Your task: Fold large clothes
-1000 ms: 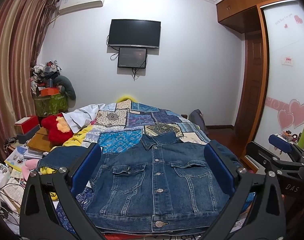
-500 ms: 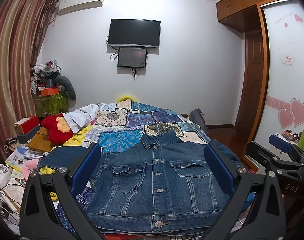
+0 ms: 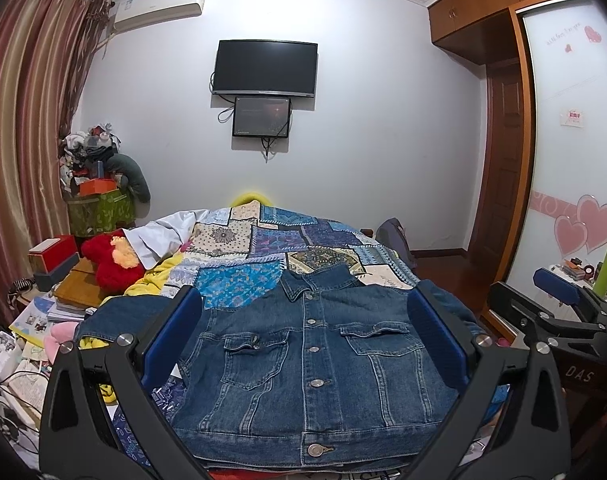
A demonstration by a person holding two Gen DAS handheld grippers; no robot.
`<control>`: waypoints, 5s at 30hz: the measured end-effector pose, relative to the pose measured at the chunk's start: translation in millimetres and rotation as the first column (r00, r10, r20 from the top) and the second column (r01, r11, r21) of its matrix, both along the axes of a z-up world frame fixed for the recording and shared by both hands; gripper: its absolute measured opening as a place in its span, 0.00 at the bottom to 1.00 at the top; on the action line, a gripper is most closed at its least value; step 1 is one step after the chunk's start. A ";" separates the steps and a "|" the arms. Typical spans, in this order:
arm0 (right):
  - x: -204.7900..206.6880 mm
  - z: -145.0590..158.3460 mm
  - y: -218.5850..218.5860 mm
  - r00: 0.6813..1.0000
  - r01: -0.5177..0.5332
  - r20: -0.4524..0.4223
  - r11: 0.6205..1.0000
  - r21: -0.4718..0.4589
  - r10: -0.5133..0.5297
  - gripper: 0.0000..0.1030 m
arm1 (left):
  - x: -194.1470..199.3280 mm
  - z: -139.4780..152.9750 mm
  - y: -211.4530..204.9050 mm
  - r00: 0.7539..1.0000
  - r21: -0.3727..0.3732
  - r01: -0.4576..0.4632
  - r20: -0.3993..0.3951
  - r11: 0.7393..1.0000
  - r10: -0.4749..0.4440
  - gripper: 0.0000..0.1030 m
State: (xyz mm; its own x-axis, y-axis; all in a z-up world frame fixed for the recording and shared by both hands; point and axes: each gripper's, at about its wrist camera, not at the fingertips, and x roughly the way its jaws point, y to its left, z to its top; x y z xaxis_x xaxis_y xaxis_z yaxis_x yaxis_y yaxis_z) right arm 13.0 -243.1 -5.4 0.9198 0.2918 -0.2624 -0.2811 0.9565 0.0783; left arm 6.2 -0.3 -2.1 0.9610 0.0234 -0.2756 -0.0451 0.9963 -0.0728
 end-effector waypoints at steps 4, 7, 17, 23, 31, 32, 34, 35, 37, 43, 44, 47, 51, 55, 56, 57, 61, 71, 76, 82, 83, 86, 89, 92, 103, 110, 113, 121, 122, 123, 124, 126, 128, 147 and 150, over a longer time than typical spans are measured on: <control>0.0 0.3 -0.2 1.000 0.000 -0.003 1.000 0.003 0.000 1.00 | 0.3 0.5 0.2 1.000 0.003 -0.002 0.001 1.000 0.002 1.00; 3.0 -1.4 -0.1 1.000 0.002 -0.014 1.000 0.007 -0.002 1.00 | 2.3 1.0 1.0 1.000 0.002 -0.004 0.000 1.000 0.004 1.00; 30.4 1.0 5.2 0.999 -0.006 -0.036 1.000 0.008 0.006 1.00 | 30.6 1.9 21.6 0.999 -0.036 -0.007 -0.039 0.999 0.005 1.00; 74.3 2.2 12.6 0.999 -0.007 -0.053 1.000 -0.002 0.007 1.00 | 69.1 9.3 72.1 0.995 -0.077 -0.085 -0.065 0.993 0.080 1.00; 161.3 -8.2 24.5 0.990 -0.022 -0.139 0.999 -0.025 0.019 1.00 | 136.9 -12.1 166.6 0.941 -0.073 -0.284 -0.210 0.956 0.264 1.00; 176.9 -11.2 26.7 0.987 -0.024 -0.157 0.999 -0.028 0.019 1.00 | 143.3 -17.6 177.1 0.932 -0.070 -0.304 -0.227 0.950 0.281 1.00; 199.8 -16.6 30.4 0.982 -0.031 -0.187 0.999 -0.040 0.023 1.00 | 157.3 -33.3 206.4 0.907 -0.086 -0.351 -0.278 0.932 0.316 1.00; 216.1 -21.3 33.6 0.977 -0.035 -0.212 0.998 -0.054 0.022 1.00 | 162.0 -42.5 221.4 0.896 -0.098 -0.373 -0.295 0.923 0.331 1.00; 238.8 -31.4 39.0 0.968 -0.046 -0.249 0.996 -0.074 0.026 1.00 | 168.3 -59.5 244.8 0.873 -0.110 -0.413 -0.330 0.904 0.359 1.00; 310.6 -81.8 58.2 0.904 -0.102 -0.426 0.987 -0.122 0.040 1.00 | 193.1 -134.1 327.9 0.749 -0.174 -0.544 -0.540 0.821 0.382 1.00; 319.9 -91.9 60.0 0.887 -0.109 -0.460 0.986 -0.123 0.041 1.00 | 194.5 -145.6 337.7 0.730 -0.183 -0.562 -0.567 0.806 0.381 1.00; 340.2 -117.2 65.0 0.848 -0.123 -0.529 0.985 -0.122 0.040 1.00 | 197.2 -185.3 365.1 0.671 -0.214 -0.611 -0.651 0.762 0.355 1.00; 350.8 -135.5 66.4 0.822 -0.133 -0.568 0.985 -0.114 0.045 1.00 | 198.3 -230.3 382.0 0.623 -0.274 -0.643 -0.730 0.715 0.281 0.89; 358.4 -145.0 64.3 0.793 -0.138 -0.606 0.988 -0.074 0.065 1.00 | 200.5 -251.7 389.0 0.632 -0.359 -0.646 -0.746 0.674 0.209 0.68; 359.8 -146.4 64.2 0.785 -0.136 -0.616 0.989 -0.063 0.069 1.00 | 201.6 -252.8 390.3 0.637 -0.366 -0.646 -0.742 0.669 0.210 0.64; 361.9 -147.9 63.3 0.778 -0.135 -0.624 0.990 -0.051 0.074 1.00 | 203.0 -252.3 391.7 0.643 -0.369 -0.646 -0.735 0.668 0.215 0.61; 365.4 -150.6 61.8 0.760 -0.128 -0.645 0.991 -0.027 0.080 1.00 | 213.2 -248.9 400.2 0.649 -0.363 -0.643 -0.726 0.674 0.228 0.43; 356.1 -138.5 45.0 0.776 -0.120 -0.625 0.993 -0.013 0.086 1.00 | 241.5 -178.4 360.9 0.619 -0.046 -0.581 -0.674 0.812 0.404 0.10; 346.1 -123.1 27.9 0.802 -0.110 -0.590 0.994 0.001 0.089 1.00 | 257.7 -143.0 329.3 0.671 -0.006 -0.507 -0.630 0.862 0.390 0.10; 336.9 -115.2 5.8 0.812 -0.077 -0.578 0.997 0.033 0.081 1.00 | 260.5 -156.9 304.1 0.634 -0.008 -0.503 -0.683 0.864 0.363 0.25; 335.9 -116.1 2.7 0.810 -0.073 -0.581 0.997 0.037 0.081 1.00 | 257.2 -162.2 301.7 0.634 -0.032 -0.508 -0.690 0.861 0.349 0.37; 333.4 -118.5 -3.7 0.802 -0.063 -0.592 0.997 0.047 0.079 1.00 | 242.7 -179.7 296.5 0.654 -0.146 -0.515 -0.704 0.845 0.277 0.55; 332.2 -120.0 -6.5 0.796 -0.059 -0.601 0.997 0.045 0.075 1.00 | 240.5 -196.6 287.8 0.663 -0.238 -0.483 -0.728 0.843 0.174 0.57; 331.8 -119.1 -5.4 0.797 -0.059 -0.599 0.997 0.046 0.075 1.00 | 246.4 -213.0 287.5 0.660 -0.301 -0.480 -0.743 0.824 0.112 0.57; 325.7 -111.3 5.3 0.818 -0.084 -0.570 0.996 0.002 0.070 1.00 | 302.2 -188.2 302.5 0.666 -0.035 -0.503 -0.653 0.864 0.361 0.08; 321.8 -102.8 7.0 0.842 -0.094 -0.536 0.995 -0.034 0.061 1.00 | 329.2 -128.3 207.5 0.830 -0.036 -0.242 -0.526 0.970 0.187 0.06; 318.7 -99.7 5.1 0.845 -0.094 -0.530 0.996 -0.006 0.077 1.00 | 342.0 -154.1 151.5 0.798 -0.050 -0.072 -0.602 0.996 0.027 0.07; 305.2 -92.4 -6.4 0.854 -0.094 -0.516 0.995 -0.018 0.071 1.00 | 352.8 -234.1 125.0 0.650 -0.199 -0.042 -0.750 0.979 -0.125 0.21; 303.7 -91.5 -8.8 0.856 -0.092 -0.512 0.995 -0.027 0.065 1.00 | 351.9 -229.5 134.0 0.646 -0.222 -0.057 -0.751 0.973 -0.133 0.44; 302.8 -91.2 -11.0 0.858 -0.090 -0.510 0.995 -0.034 0.060 1.00 | 350.3 -226.7 141.6 0.646 -0.242 -0.069 -0.750 0.968 -0.142 0.58; 302.6 -91.4 -13.0 0.858 -0.087 -0.510 0.995 -0.038 0.056 1.00 | 347.4 -223.3 150.8 0.651 -0.263 -0.083 -0.744 0.961 -0.148 0.75; 303.4 -92.8 -15.7 0.857 -0.078 -0.513 0.996 -0.037 0.048 1.00 | 334.9 -216.5 171.6 0.686 -0.315 -0.125 -0.713 0.941 -0.147 0.77; 304.8 -95.0 -16.1 0.853 -0.071 -0.520 0.997 -0.023 0.049 1.00 | 320.4 -216.6 191.4 0.691 -0.337 -0.177 -0.712 0.925 -0.127 0.78; 310.3 -101.5 34.7 0.846 -0.167 -0.520 0.985 -0.053 0.115 1.00 | 328.2 -223.6 263.1 0.677 -0.044 -0.392 -0.691 0.919 0.256 0.10; 312.0 -102.2 30.6 0.848 -0.161 -0.520 0.985 -0.065 0.104 1.00 | 337.6 -184.6 232.9 0.750 -0.013 -0.323 -0.614 0.946 0.248 0.10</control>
State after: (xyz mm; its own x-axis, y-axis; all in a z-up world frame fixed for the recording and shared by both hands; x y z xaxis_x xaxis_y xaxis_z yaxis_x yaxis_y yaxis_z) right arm 325.0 -212.5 -107.6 0.5999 0.3467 -0.7211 -0.3531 0.9234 0.1503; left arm 343.8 232.6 -186.7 0.5537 0.2028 -0.8077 -0.3976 0.9166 -0.0424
